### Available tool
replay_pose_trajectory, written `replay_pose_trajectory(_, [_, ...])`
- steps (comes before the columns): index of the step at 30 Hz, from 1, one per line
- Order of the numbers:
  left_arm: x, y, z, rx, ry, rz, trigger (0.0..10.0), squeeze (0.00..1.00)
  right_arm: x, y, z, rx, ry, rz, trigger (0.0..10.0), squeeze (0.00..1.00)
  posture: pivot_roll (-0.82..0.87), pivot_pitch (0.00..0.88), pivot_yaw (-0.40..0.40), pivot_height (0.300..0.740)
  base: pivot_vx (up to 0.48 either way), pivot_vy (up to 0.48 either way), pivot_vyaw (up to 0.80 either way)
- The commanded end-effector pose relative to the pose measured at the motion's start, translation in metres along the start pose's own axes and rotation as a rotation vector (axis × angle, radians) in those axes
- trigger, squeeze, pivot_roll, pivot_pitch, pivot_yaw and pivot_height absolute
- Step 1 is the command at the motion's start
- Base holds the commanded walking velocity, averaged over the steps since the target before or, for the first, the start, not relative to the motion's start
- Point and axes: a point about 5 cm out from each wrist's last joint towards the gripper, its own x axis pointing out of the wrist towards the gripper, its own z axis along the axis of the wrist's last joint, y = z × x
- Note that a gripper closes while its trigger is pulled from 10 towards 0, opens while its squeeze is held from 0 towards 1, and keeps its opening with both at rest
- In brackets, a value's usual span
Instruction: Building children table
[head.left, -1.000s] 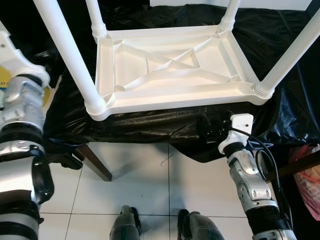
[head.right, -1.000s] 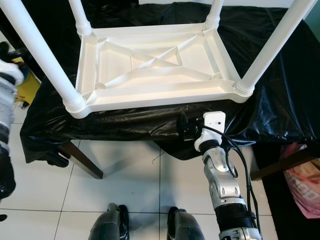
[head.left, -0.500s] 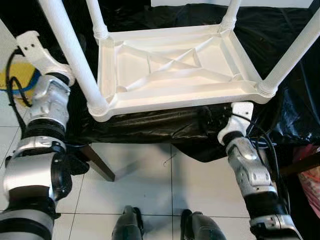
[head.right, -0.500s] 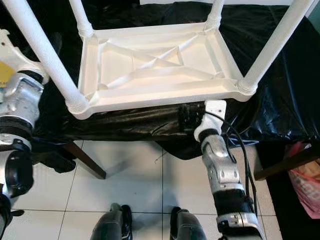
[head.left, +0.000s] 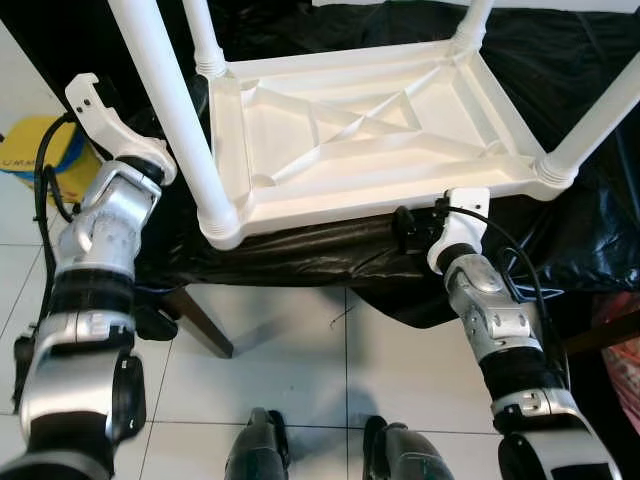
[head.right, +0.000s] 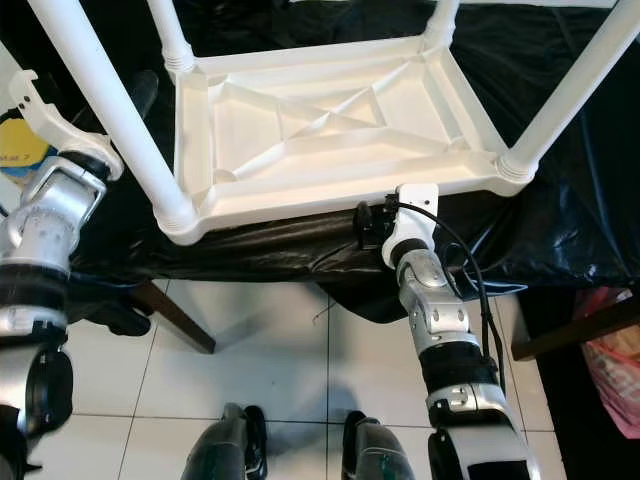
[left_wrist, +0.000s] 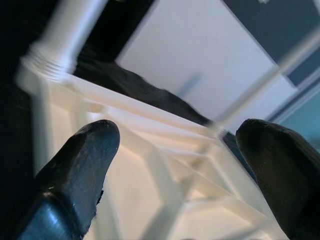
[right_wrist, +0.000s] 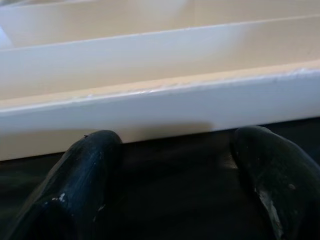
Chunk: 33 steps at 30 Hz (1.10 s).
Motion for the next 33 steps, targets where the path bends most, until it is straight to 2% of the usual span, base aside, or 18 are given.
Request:
replay_pose_trajectory(1, [-0.016,-0.057,-0.009,-0.048,0.033,-0.83,10.0,0.0,0.006,0.013,-0.001,-0.014,0.005,0.064,10.0,0.0,0.01,0.213,0.031,0.74,0.0,0.0,0.0])
replay_pose_trajectory(4, [-0.017,-0.059,-0.009,-0.056,0.034,-0.833,10.0,0.0,0.007,0.014,-0.001,-0.016,0.007,0.067,10.0,0.0,0.01,0.213,0.031,0.74,0.0,0.0,0.0])
replay_pose_trajectory(6, [-0.025,-0.076,-0.013,-0.109,0.017,-0.857,10.0,0.0,0.012,0.022,0.001,-0.039,-0.012,0.114,10.0,0.0,0.01,0.204,0.037,0.74,0.0,0.0,0.0])
replay_pose_trajectory(7, [-0.025,-0.076,-0.013,-0.109,0.017,-0.857,10.0,0.0,0.012,0.022,0.001,-0.039,-0.012,0.114,10.0,0.0,0.01,0.204,0.037,0.74,0.0,0.0,0.0])
replay_pose_trajectory(9, [-0.032,-0.091,-0.019,-0.16,0.01,-0.868,10.0,0.0,0.017,0.028,0.002,-0.056,-0.022,0.148,10.0,0.0,0.01,0.202,0.038,0.74,0.0,0.0,0.0])
replay_pose_trajectory(10, [-0.032,-0.091,-0.019,-0.16,0.01,-0.868,10.0,0.0,0.017,0.028,0.002,-0.056,-0.022,0.148,10.0,0.0,0.01,0.202,0.038,0.74,0.0,0.0,0.0])
replay_pose_trajectory(13, [-0.039,-0.109,-0.03,-0.224,-0.01,-0.866,10.0,0.0,0.022,0.033,0.002,-0.069,-0.025,0.171,10.0,0.0,0.02,0.192,0.041,0.74,0.0,0.0,0.0])
replay_pose_trajectory(17, [-0.043,-0.119,-0.036,-0.261,-0.02,-0.859,10.0,0.0,0.025,0.033,0.002,-0.072,-0.025,0.169,10.0,0.0,0.02,0.185,0.043,0.74,0.0,0.0,0.0])
replay_pose_trajectory(19, [-0.046,-0.129,-0.044,-0.285,-0.022,-0.847,10.0,0.0,0.027,0.032,0.002,-0.076,-0.028,0.16,10.0,0.0,0.02,0.18,0.045,0.74,0.0,0.0,0.0])
replay_pose_trajectory(24, [-0.048,-0.134,-0.048,-0.296,-0.028,-0.838,10.0,0.0,0.028,0.031,0.002,-0.078,-0.031,0.153,10.0,0.0,0.02,0.18,0.045,0.74,0.0,0.0,0.0])
replay_pose_trajectory(27, [-0.037,-0.127,-0.056,-0.206,-0.043,-0.708,10.0,0.0,0.026,0.019,-0.002,-0.109,-0.042,0.081,10.0,0.0,0.03,0.181,0.042,0.74,0.0,0.0,0.0])
replay_pose_trajectory(28, [-0.037,-0.127,-0.056,-0.206,-0.043,-0.708,10.0,0.0,0.026,0.019,-0.002,-0.109,-0.042,0.081,10.0,0.0,0.03,0.181,0.042,0.74,0.0,0.0,0.0])
replay_pose_trajectory(30, [-0.031,-0.112,-0.055,-0.063,-0.031,-0.609,10.0,0.0,0.02,0.007,-0.007,-0.129,-0.057,0.016,10.0,0.0,0.03,0.186,0.042,0.74,0.0,0.0,0.0])
replay_pose_trajectory(31, [-0.029,-0.105,-0.054,-0.011,-0.012,-0.577,10.0,0.0,0.017,0.001,-0.009,-0.136,-0.067,-0.014,10.0,0.0,0.03,0.186,0.042,0.74,0.0,0.0,0.0])
replay_pose_trajectory(32, [-0.029,-0.105,-0.054,-0.011,-0.012,-0.577,10.0,0.0,0.017,0.001,-0.009,-0.136,-0.067,-0.014,10.0,0.0,0.03,0.186,0.042,0.74,0.0,0.0,0.0])
replay_pose_trajectory(33, [-0.03,-0.096,-0.052,0.065,0.01,-0.552,10.0,0.0,0.013,-0.006,-0.01,-0.135,-0.083,-0.04,10.0,0.0,0.03,0.187,0.042,0.74,0.0,0.0,0.0])
